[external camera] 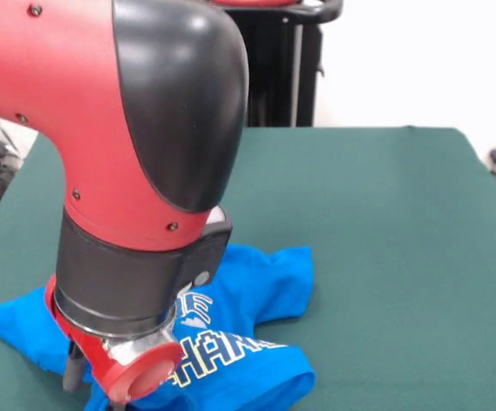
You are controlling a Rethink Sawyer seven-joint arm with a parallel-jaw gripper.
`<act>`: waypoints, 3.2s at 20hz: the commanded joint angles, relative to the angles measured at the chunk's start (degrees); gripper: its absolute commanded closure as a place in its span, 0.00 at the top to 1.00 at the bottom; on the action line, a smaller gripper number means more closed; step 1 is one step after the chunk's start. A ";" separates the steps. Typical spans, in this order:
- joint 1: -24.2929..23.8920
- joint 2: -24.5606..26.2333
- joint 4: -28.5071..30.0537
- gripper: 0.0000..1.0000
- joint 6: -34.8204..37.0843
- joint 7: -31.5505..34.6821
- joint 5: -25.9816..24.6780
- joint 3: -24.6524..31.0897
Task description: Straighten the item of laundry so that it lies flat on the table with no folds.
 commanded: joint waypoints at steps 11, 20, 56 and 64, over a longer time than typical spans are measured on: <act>4.28 -13.54 17.50 1.00 11.14 -1.39 4.11 1.23; 4.94 -20.82 35.59 1.00 0.92 0.26 5.21 2.29; 3.15 -22.85 56.18 1.00 -12.13 -1.39 8.71 7.14; 3.00 -20.00 57.91 1.00 -21.85 0.66 6.75 6.93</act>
